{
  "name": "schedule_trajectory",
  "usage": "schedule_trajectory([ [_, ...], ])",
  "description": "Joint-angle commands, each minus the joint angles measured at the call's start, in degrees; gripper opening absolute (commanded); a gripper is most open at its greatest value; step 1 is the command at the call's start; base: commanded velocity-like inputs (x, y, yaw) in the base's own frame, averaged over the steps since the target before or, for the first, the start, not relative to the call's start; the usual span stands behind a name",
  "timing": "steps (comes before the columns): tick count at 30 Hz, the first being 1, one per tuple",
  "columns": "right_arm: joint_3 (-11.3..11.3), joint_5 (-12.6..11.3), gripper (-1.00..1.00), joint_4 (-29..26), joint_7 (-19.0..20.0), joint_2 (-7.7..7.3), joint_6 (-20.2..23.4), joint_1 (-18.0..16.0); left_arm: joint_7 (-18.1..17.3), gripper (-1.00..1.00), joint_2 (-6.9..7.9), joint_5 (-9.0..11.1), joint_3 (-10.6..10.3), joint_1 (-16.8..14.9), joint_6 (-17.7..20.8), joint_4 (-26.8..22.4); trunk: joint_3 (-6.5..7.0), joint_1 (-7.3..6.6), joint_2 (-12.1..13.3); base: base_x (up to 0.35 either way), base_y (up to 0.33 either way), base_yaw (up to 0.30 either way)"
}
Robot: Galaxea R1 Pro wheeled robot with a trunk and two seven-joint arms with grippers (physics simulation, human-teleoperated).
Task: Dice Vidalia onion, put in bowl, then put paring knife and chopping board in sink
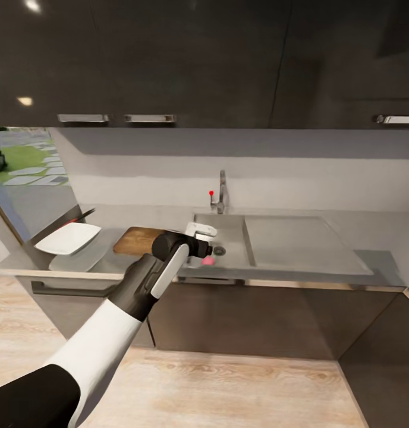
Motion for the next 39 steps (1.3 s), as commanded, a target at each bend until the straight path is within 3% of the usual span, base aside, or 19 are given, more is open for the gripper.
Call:
schedule_trajectory([
  [1,-0.25,0.61,1.00,0.07,-0.35,-0.02,1.76,-0.04,0.60,1.00,0.00,0.62,-0.06,-0.07,0.14,0.45,-0.10,0.05,-0.09,0.224,-0.238,0.000],
  [2,-0.26,0.60,1.00,0.08,-0.29,-0.02,2.90,-0.04,0.61,1.00,0.00,0.63,-0.06,-0.07,0.14,0.68,-0.10,0.05,-0.09,0.222,-0.240,0.000],
  [5,-0.31,0.38,1.00,0.11,0.75,-0.08,13.01,-0.04,0.65,1.00,0.00,0.66,0.00,-0.07,0.06,1.95,-0.10,0.05,-0.09,0.215,-0.247,0.000],
  [7,-0.37,-0.52,1.00,0.12,1.65,-0.11,15.95,0.17,0.67,1.00,0.00,0.64,0.02,-0.07,0.05,2.17,-0.10,0.05,-0.09,0.213,-0.250,0.000],
  [9,-0.39,-2.68,1.00,0.12,2.78,-0.13,17.59,1.00,0.72,1.00,0.00,0.61,0.06,-0.07,0.04,2.32,-0.10,0.05,-0.09,0.212,-0.250,0.000],
  [11,-0.39,-7.50,1.00,0.12,4.83,-0.14,18.75,2.36,0.77,1.00,0.00,0.59,0.15,-0.07,0.04,2.54,-0.10,0.05,-0.09,0.192,-0.226,0.000],
  [14,-0.41,-10.36,1.00,0.12,6.70,-0.19,19.27,3.14,0.85,1.00,0.04,0.64,0.26,-0.07,0.04,2.69,-0.10,0.05,-0.09,0.078,-0.099,0.000],
  [30,-0.39,-11.17,1.00,0.10,7.15,-0.16,19.50,3.47,0.97,1.00,0.25,0.59,0.72,-0.07,0.09,5.86,-0.83,0.05,-0.09,0.014,-0.013,0.000],
  [39,-0.39,-11.17,1.00,0.07,6.90,-0.16,19.50,3.48,0.97,1.00,0.10,0.66,0.82,-0.07,0.04,6.39,-1.64,0.05,-0.09,0.191,-0.196,0.000],
])
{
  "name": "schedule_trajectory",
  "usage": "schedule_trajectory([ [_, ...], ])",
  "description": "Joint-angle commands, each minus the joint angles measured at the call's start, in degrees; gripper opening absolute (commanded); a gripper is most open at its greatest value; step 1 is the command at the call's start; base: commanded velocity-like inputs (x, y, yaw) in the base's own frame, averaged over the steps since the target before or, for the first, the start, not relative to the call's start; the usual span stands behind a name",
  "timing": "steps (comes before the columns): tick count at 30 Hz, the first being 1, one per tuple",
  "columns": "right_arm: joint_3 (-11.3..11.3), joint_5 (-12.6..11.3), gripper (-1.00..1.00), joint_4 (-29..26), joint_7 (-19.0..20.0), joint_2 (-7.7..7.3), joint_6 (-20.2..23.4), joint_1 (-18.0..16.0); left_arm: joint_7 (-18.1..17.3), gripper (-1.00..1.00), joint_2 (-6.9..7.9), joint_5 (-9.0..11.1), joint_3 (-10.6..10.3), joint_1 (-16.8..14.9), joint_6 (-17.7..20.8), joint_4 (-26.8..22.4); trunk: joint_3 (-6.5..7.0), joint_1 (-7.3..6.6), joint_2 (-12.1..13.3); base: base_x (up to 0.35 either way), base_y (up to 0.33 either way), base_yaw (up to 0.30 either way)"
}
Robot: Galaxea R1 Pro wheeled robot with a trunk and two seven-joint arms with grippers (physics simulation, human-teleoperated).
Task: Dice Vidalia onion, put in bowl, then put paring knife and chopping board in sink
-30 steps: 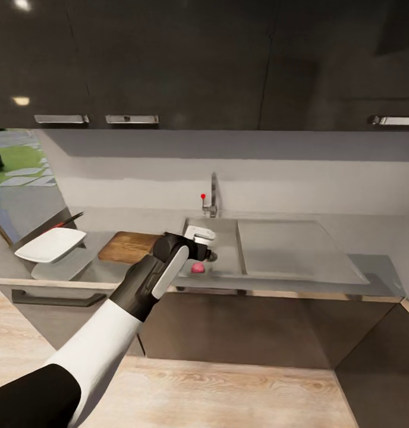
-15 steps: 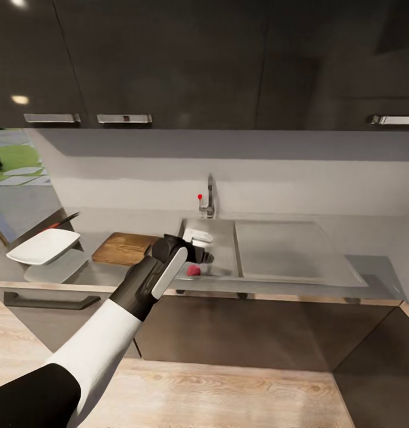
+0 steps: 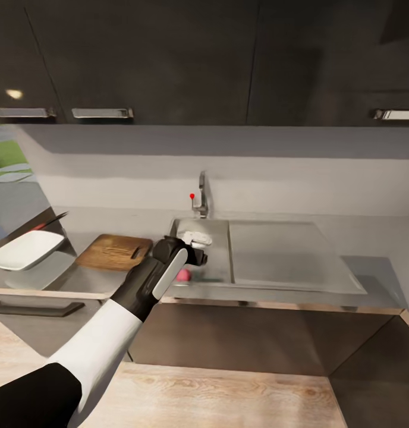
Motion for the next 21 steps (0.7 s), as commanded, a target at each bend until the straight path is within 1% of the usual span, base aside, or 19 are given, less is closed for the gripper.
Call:
schedule_trajectory([
  [1,-0.37,0.61,1.00,0.05,-0.30,0.02,-0.14,-0.04,0.59,1.00,0.02,0.60,-0.08,-0.07,0.14,-0.01,-0.19,0.04,-0.09,0.220,-0.235,0.000],
  [4,-0.37,0.61,1.00,0.05,-0.44,0.01,-0.14,-0.03,0.59,1.00,0.07,0.60,0.33,-0.07,0.12,0.95,-0.40,0.04,-0.09,0.212,-0.224,0.000],
  [5,-0.37,0.61,1.00,0.05,-0.45,0.02,-0.14,-0.04,0.59,1.00,0.07,0.60,0.99,-0.07,0.10,1.25,-0.44,0.04,-0.09,0.190,-0.194,0.000],
  [8,-0.37,0.61,1.00,0.08,-0.47,0.03,-0.14,-0.02,0.59,1.00,0.06,0.60,4.52,-0.07,0.07,2.13,-0.49,0.04,-0.09,0.144,-0.153,0.000],
  [9,-0.37,0.61,1.00,0.09,-0.47,0.03,-0.14,-0.03,0.59,1.00,0.06,0.60,5.13,-0.07,0.06,2.26,-0.49,0.04,-0.09,0.107,-0.125,0.000],
  [10,-0.37,0.61,1.00,0.09,-0.47,0.03,-0.14,-0.02,0.59,1.00,0.07,0.60,6.90,-0.07,0.06,2.75,-0.50,0.04,-0.09,0.046,-0.070,0.000],
  [14,-0.37,0.61,1.00,0.09,-0.52,0.03,-0.14,-0.04,0.59,1.00,0.08,0.60,8.59,-0.07,-0.26,4.56,-0.50,0.04,-0.09,0.019,-0.028,0.000],
  [17,-0.37,0.61,1.00,0.06,-0.55,0.03,-0.14,-0.04,0.59,1.00,0.08,0.60,9.68,-0.07,-1.88,5.07,-0.50,0.04,-0.09,0.003,-0.005,0.000],
  [21,-0.37,0.61,1.00,0.07,-0.56,0.03,-0.14,-0.03,0.59,1.00,0.10,0.60,10.09,-0.07,-2.80,5.33,-0.50,0.04,-0.09,0.001,-0.002,0.000],
])
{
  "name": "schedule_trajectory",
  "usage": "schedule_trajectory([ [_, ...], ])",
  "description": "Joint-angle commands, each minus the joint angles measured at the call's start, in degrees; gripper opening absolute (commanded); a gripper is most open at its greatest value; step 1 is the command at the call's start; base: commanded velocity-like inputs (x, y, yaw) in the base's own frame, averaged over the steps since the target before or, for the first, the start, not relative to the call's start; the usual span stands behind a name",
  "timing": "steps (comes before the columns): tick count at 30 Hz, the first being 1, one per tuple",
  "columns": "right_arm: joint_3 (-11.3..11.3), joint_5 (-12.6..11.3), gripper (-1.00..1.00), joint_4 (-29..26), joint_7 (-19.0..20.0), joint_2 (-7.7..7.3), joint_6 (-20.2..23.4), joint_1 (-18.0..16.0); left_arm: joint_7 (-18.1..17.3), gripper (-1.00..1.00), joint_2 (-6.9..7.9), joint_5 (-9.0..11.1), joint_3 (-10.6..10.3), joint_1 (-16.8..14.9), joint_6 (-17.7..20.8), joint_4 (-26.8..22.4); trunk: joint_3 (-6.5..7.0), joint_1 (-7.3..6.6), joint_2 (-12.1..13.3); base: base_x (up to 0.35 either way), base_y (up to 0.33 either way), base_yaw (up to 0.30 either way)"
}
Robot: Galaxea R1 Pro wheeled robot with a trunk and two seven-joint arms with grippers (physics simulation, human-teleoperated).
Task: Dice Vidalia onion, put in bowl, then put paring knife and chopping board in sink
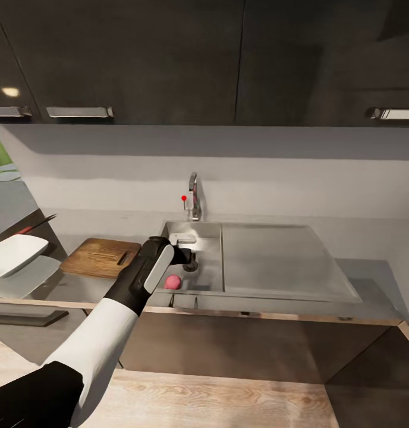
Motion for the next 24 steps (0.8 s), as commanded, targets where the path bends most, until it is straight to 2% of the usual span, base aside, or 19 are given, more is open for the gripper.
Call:
schedule_trajectory([
  [1,-0.38,0.61,1.00,0.03,-0.30,0.02,-0.13,-0.04,0.57,1.00,0.03,0.61,-0.05,-0.05,0.03,0.02,-0.09,0.02,-0.09,0.000,0.000,0.000],
  [13,-0.38,0.61,1.00,0.03,-0.37,0.05,-0.13,-0.04,0.57,1.00,0.07,0.57,0.23,-0.05,-0.51,2.52,-0.53,0.02,-0.09,0.002,0.000,0.000],
  [24,-0.29,0.61,1.00,0.05,-0.39,0.27,-0.13,-0.02,0.57,1.00,0.09,0.53,0.21,-0.05,-0.54,4.29,-1.39,0.02,-0.09,0.066,0.000,0.000],
])
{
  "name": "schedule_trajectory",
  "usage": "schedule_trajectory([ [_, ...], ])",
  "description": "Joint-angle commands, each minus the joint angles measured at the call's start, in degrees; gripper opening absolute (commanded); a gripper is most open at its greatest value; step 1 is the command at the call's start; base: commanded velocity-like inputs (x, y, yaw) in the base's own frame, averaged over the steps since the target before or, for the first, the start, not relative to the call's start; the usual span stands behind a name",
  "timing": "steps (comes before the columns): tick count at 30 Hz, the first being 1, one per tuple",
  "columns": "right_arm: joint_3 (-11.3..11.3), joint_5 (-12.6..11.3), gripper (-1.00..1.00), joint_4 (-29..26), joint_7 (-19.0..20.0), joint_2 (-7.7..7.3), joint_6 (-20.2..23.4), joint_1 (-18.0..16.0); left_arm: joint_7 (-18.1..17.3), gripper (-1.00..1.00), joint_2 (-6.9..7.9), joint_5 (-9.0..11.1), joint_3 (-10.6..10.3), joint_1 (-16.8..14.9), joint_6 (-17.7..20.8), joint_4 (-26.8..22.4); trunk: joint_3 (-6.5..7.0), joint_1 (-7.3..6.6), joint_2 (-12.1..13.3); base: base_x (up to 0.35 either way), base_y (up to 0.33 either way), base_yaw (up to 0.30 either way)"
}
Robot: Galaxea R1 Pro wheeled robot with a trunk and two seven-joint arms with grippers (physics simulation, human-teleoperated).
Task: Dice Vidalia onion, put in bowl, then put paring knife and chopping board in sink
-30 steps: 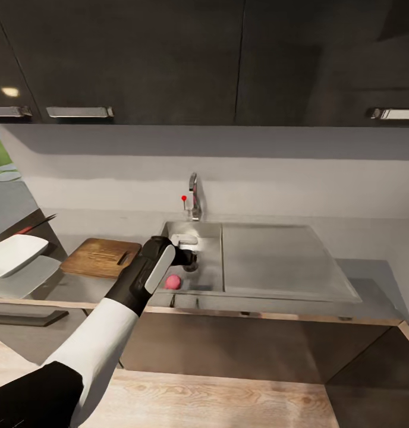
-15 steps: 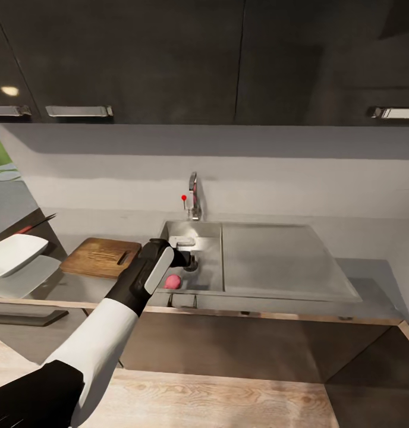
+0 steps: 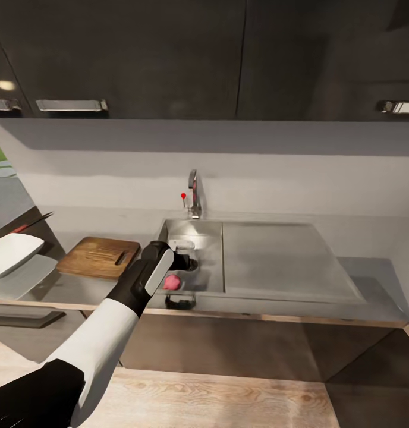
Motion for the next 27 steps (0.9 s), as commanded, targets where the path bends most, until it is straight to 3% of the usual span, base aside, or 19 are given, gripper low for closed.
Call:
schedule_trajectory([
  [1,-0.38,0.61,1.00,0.03,-0.30,0.03,-0.13,-0.04,0.57,1.00,0.02,0.60,-0.11,-0.05,0.13,0.12,-0.17,0.03,-0.09,0.078,0.000,0.000],
  [6,-0.38,0.61,1.00,0.03,-0.30,0.10,-0.13,-0.04,0.57,1.00,0.02,0.62,-0.11,-0.05,-0.27,1.40,-0.57,0.03,-0.09,0.078,0.000,0.000],
  [10,-0.38,0.61,1.00,0.03,-0.30,0.11,-0.13,-0.05,0.57,1.00,0.02,0.62,-0.10,-0.05,-3.10,2.77,-0.89,0.03,-0.09,0.080,0.000,0.000],
  [27,-0.38,0.61,1.00,0.01,-0.38,0.13,-0.13,-0.04,0.57,1.00,0.10,0.62,-0.10,-0.05,-3.65,3.63,-1.91,0.03,-0.09,0.077,0.000,0.000],
])
